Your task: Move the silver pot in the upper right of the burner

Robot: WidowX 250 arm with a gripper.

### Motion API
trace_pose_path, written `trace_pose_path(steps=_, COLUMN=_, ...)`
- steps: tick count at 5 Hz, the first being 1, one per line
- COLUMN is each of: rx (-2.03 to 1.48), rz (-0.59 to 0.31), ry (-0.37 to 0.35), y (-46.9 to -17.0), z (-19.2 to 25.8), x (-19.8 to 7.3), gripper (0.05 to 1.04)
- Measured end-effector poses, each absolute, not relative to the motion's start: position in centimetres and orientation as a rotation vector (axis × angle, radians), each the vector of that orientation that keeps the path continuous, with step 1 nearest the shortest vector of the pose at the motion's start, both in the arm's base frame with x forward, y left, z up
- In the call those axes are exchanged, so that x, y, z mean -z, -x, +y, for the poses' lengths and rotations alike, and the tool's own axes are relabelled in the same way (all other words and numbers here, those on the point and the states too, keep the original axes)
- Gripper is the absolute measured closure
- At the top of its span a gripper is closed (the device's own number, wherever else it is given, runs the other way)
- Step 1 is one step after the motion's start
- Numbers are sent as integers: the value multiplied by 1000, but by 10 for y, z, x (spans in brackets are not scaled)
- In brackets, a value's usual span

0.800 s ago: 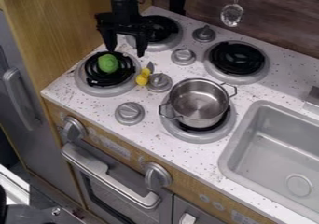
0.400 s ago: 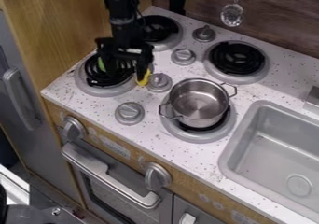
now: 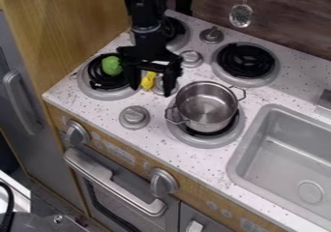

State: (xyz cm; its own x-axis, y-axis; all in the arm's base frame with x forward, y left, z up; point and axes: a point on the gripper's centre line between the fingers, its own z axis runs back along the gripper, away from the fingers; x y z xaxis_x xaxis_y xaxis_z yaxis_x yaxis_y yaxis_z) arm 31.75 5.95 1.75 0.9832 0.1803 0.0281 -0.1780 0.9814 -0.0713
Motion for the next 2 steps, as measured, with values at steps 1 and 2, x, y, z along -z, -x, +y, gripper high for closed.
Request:
trace_pose_path(steps=1, rx=-103, rz=-73, ry=117, y=-307, z=23, x=-13, gripper=87)
trace_pose_path(steps=2, rx=-27, rz=-102, ry=135, y=-315, z=-11, x=-11, gripper=88)
